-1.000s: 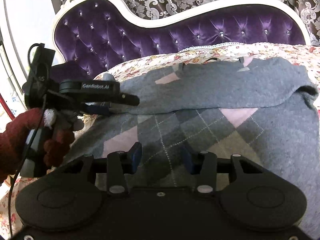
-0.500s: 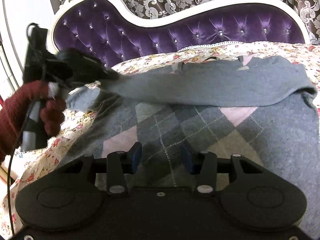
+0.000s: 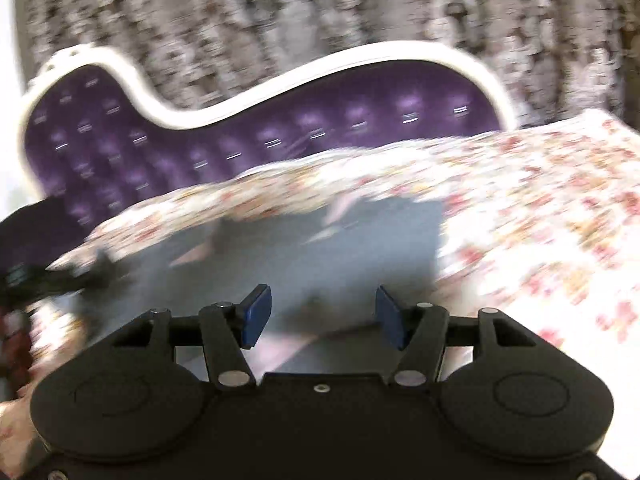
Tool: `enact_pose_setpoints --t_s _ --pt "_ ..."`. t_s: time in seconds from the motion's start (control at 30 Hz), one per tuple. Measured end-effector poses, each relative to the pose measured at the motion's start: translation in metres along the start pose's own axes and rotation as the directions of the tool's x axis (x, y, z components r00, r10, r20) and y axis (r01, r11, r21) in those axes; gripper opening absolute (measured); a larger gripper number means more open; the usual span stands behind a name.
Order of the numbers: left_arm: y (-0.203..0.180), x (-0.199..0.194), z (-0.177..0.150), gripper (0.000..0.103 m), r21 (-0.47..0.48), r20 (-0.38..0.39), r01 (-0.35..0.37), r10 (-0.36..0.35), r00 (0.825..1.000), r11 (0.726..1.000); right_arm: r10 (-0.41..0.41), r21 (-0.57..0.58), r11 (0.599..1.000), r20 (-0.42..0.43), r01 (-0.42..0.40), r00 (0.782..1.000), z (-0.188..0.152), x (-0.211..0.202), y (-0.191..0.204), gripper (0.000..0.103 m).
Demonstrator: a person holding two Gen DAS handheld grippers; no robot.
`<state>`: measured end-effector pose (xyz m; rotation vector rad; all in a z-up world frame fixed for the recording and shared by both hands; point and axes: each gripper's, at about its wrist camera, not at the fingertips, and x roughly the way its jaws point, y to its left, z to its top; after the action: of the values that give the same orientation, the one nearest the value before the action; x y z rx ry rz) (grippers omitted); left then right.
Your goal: Fold small clothes
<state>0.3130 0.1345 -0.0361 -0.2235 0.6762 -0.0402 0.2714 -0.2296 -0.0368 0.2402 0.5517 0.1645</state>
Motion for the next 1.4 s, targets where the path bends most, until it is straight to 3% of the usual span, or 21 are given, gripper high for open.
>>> enact_pose_setpoints --t_s 0.13,0.37,0.43,0.47,0.53,0.67,0.77,0.87,0.9,0.93,1.0,1.23,1.33,1.4 --pt "0.001 0.000 0.001 0.005 0.002 -0.001 0.008 -0.008 1.000 1.000 -0.031 0.102 0.994 -0.014 0.032 0.999 0.018 0.037 -0.040 0.056" --pt "0.001 0.002 -0.001 0.005 0.021 -0.011 0.007 -0.007 1.000 1.000 -0.038 0.155 0.987 -0.061 0.047 0.997 0.022 0.082 -0.061 0.046" --pt "0.002 0.002 -0.001 0.005 0.018 -0.014 0.009 -0.009 1.000 1.000 -0.021 0.176 0.984 -0.070 0.032 0.997 0.019 0.086 -0.064 0.033" --pt "0.002 0.002 -0.001 0.005 0.014 -0.015 0.011 -0.010 1.000 1.000 -0.013 0.177 0.984 -0.077 0.027 0.997 0.019 0.088 -0.063 0.011" --pt "0.002 0.001 -0.001 0.005 0.004 -0.009 0.028 -0.028 1.000 1.000 -0.031 0.131 0.991 -0.060 0.039 0.998 0.019 0.084 -0.055 0.011" --pt "-0.007 0.003 -0.001 0.005 0.020 -0.014 0.061 -0.061 0.998 0.998 -0.152 0.069 0.986 -0.045 0.155 0.987 0.028 0.074 -0.063 0.004" --pt "-0.015 0.013 -0.005 0.006 0.048 -0.032 0.049 -0.048 0.998 0.998 -0.227 0.091 0.968 -0.087 0.234 0.970 0.027 0.079 -0.085 0.004" --pt "-0.017 0.018 -0.011 0.006 0.064 -0.042 0.027 -0.024 0.999 0.998 -0.193 0.157 0.967 -0.068 0.201 0.979 0.024 0.071 -0.102 0.005" --pt "-0.016 0.019 -0.012 0.006 0.064 -0.043 0.022 -0.019 0.999 0.998 -0.179 0.164 0.969 -0.058 0.186 0.982 0.024 0.067 -0.102 0.012" --pt "-0.015 0.020 -0.012 0.006 0.064 -0.046 0.017 -0.014 0.999 0.998 -0.156 0.165 0.973 -0.050 0.162 0.986 0.024 0.062 -0.100 0.012" --pt "-0.012 0.021 -0.014 0.006 0.063 -0.052 0.004 -0.001 0.999 0.998 -0.109 0.121 0.986 -0.039 0.113 0.993 0.024 0.055 -0.084 0.017" --pt "-0.003 0.020 -0.016 0.009 0.058 -0.071 -0.014 0.018 0.997 0.998 0.004 -0.026 1.000 -0.071 -0.006 0.997 0.007 0.042 -0.034 0.017" --pt "-0.003 0.017 -0.017 0.021 0.081 -0.068 -0.026 0.031 0.997 0.996 -0.096 -0.112 0.990 -0.117 0.083 0.988 -0.007 0.049 -0.031 0.018" --pt "0.000 0.015 -0.017 0.023 0.084 -0.075 -0.009 0.016 0.997 0.996 -0.123 -0.082 0.990 -0.101 0.115 0.987 -0.014 0.049 -0.043 0.020"
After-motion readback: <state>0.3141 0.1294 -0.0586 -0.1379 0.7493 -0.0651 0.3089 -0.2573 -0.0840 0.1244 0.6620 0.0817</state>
